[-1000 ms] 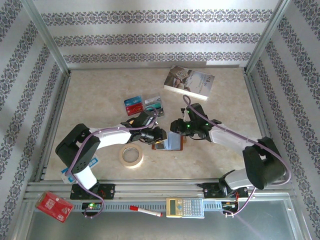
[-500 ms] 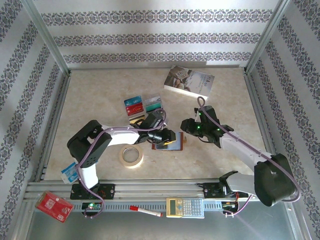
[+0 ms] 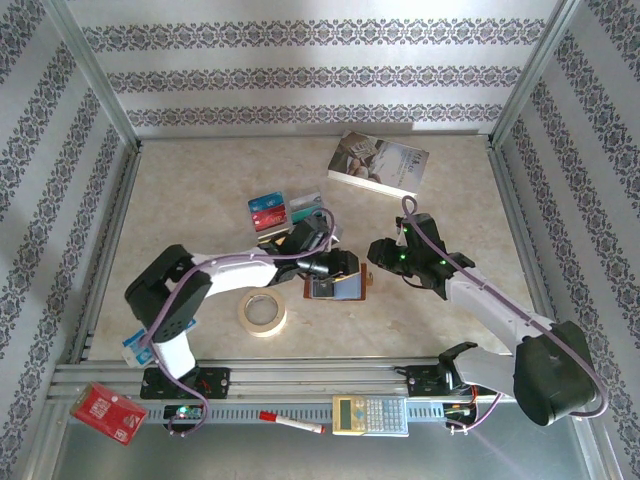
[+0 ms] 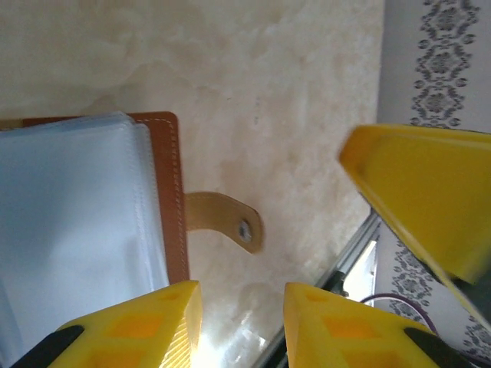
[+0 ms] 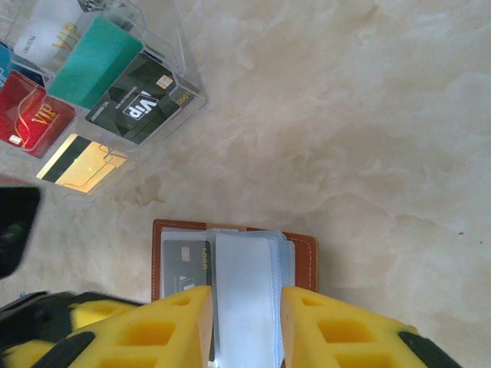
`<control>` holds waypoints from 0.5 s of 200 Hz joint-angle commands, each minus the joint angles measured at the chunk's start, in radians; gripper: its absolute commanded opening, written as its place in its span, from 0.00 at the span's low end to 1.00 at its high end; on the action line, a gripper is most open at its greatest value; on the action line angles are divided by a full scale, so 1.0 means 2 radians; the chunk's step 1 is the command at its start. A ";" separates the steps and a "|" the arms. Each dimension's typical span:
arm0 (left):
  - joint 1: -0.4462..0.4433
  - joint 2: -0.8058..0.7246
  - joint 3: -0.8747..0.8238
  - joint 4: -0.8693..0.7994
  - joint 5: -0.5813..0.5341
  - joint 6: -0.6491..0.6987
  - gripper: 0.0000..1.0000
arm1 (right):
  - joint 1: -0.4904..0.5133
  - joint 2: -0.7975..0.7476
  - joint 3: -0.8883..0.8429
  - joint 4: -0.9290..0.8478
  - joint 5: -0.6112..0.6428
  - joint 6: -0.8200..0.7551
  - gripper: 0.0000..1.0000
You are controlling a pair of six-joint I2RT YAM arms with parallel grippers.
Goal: Take the credit cards out of the card holder
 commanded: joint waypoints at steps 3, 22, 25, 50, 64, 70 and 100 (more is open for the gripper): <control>0.020 -0.057 -0.026 -0.034 -0.031 0.024 0.36 | 0.013 0.000 0.025 -0.016 0.005 -0.013 0.30; 0.038 -0.084 -0.052 -0.073 -0.068 0.031 0.41 | 0.043 0.023 0.043 -0.016 0.008 -0.011 0.29; 0.041 -0.086 -0.056 -0.079 -0.074 0.031 0.42 | 0.050 0.027 0.046 -0.015 0.007 -0.009 0.29; 0.055 -0.096 -0.079 -0.105 -0.103 0.030 0.43 | 0.098 0.077 0.068 0.004 -0.002 0.015 0.23; 0.058 -0.092 -0.085 -0.103 -0.100 0.032 0.38 | 0.117 0.108 0.074 0.024 -0.018 0.039 0.21; 0.059 -0.087 -0.084 -0.105 -0.098 0.035 0.36 | 0.123 0.120 0.074 0.033 -0.021 0.048 0.20; 0.059 -0.062 -0.069 -0.132 -0.107 0.049 0.28 | 0.143 0.165 0.076 0.049 -0.003 0.081 0.17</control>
